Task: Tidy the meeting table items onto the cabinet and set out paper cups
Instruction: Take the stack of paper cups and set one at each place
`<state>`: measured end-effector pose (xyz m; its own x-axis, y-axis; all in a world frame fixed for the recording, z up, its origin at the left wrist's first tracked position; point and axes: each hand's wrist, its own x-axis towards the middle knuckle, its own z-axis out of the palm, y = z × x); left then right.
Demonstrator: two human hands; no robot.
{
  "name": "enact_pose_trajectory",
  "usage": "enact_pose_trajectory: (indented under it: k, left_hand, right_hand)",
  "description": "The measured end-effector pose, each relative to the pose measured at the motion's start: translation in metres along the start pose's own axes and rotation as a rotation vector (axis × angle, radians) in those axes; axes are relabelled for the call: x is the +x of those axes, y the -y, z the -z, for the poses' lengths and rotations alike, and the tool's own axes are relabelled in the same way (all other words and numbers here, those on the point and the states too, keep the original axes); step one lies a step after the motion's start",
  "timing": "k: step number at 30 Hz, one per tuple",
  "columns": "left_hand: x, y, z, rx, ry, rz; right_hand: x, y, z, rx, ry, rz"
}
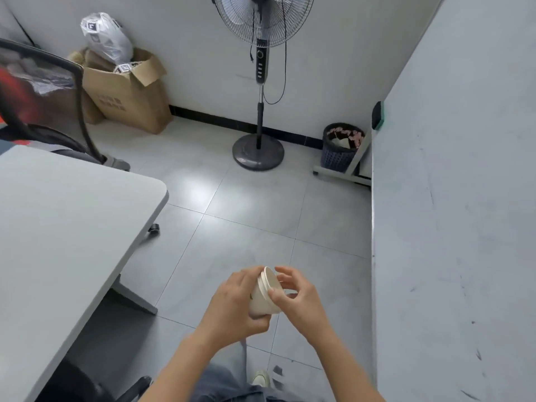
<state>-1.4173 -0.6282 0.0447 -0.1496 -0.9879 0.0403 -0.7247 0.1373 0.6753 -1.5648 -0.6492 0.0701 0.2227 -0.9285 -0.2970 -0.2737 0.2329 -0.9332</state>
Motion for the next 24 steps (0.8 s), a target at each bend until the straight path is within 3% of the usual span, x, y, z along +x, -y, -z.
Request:
enact_pose_trajectory:
  k: [14, 24]
  left_hand:
    - [0.223, 0.061, 0.053, -0.049, 0.084, -0.04]
    - [0.319, 0.114, 0.099, -0.098, 0.041, 0.118]
  right_hand:
    - [0.217, 0.058, 0.024, -0.025, -0.052, -0.033]
    - [0.346, 0.1, 0.0, -0.067, -0.002, -0.015]
